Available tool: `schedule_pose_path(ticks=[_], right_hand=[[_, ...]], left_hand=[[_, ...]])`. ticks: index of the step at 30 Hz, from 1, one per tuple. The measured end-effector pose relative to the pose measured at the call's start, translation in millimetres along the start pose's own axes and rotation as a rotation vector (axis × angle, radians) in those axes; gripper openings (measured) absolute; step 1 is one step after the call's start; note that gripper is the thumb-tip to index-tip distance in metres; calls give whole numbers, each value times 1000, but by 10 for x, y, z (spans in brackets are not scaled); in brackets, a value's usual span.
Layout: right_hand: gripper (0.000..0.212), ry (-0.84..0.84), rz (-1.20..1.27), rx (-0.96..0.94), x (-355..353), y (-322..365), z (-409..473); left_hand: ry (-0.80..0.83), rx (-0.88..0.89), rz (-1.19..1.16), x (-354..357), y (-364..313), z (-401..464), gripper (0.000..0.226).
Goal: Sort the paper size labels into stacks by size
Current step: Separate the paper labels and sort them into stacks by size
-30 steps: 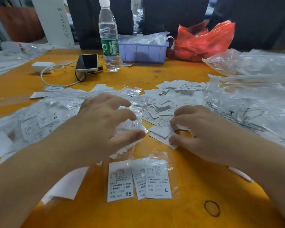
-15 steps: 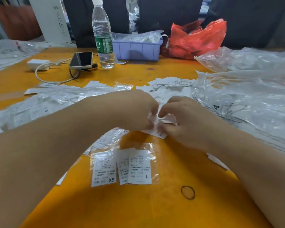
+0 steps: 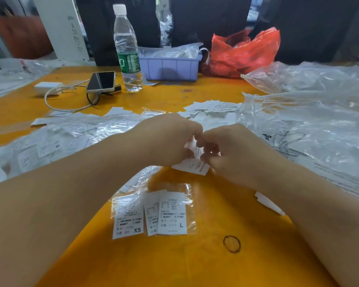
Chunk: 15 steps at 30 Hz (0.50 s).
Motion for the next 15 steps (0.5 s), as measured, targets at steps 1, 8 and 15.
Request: schedule_pose_path(ticks=[1,8,15], right_hand=[[25,-8,7,-1,-8,5,-3],[28,-197,21,-79,-177,39,-6],[24,-160,14,-56,-287,-41,-12]], left_hand=[[-24,11,4,-7,-12,-17,17],[-198,-7,-24,-91,-46,-26,23],[-172,-108,41,-86,-44,7,8]])
Point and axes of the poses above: each hand's wrist, its own z-axis towards the middle knuckle, its own x-axis out of the palm, y = z × x, the point moved 5 cm from there along z, towards the middle knuckle, and after that the axes turned 4 degrees about -x, right-handed, at the moved point
